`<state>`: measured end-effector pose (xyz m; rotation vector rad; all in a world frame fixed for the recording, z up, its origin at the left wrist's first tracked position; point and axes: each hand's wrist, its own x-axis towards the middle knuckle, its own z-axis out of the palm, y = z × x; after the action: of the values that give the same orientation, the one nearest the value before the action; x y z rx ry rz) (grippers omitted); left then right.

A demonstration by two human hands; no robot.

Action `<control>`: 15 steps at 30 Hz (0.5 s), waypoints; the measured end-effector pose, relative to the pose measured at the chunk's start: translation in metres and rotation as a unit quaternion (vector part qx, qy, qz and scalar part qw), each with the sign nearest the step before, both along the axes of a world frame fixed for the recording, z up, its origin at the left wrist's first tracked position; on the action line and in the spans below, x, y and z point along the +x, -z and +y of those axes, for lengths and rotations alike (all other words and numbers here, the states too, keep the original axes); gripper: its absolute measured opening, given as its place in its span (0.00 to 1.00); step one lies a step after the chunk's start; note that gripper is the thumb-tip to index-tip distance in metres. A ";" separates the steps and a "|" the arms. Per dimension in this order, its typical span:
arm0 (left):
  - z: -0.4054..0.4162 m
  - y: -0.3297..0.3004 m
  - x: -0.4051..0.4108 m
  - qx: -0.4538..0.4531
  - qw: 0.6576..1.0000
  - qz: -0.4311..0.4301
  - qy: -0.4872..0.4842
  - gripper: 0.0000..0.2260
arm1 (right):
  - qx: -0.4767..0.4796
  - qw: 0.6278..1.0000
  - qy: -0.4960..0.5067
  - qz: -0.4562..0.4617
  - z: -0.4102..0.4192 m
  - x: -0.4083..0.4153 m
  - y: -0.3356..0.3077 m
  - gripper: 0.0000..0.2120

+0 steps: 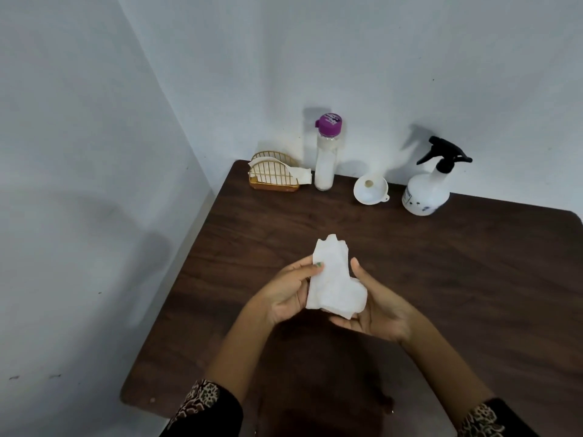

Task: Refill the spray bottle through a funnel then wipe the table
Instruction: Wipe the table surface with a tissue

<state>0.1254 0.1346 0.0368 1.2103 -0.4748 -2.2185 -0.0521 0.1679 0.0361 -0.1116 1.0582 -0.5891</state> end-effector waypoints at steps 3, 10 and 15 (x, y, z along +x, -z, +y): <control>0.007 0.002 -0.003 -0.014 1.000 -0.015 0.009 0.13 | -0.033 0.998 0.047 -0.018 0.005 0.001 0.002 0.21; 0.011 -0.013 -0.006 -0.143 0.984 -0.108 0.016 0.10 | -0.201 0.973 0.094 0.069 0.005 -0.016 -0.001 0.12; 0.010 -0.025 -0.010 -0.164 0.985 -0.058 0.009 0.12 | -0.378 0.904 -0.010 0.201 0.009 -0.028 -0.017 0.22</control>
<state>0.1156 0.1443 0.0613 1.1629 -0.8626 -1.9919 -0.0802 0.1768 0.0536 -0.9599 1.1681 -0.9627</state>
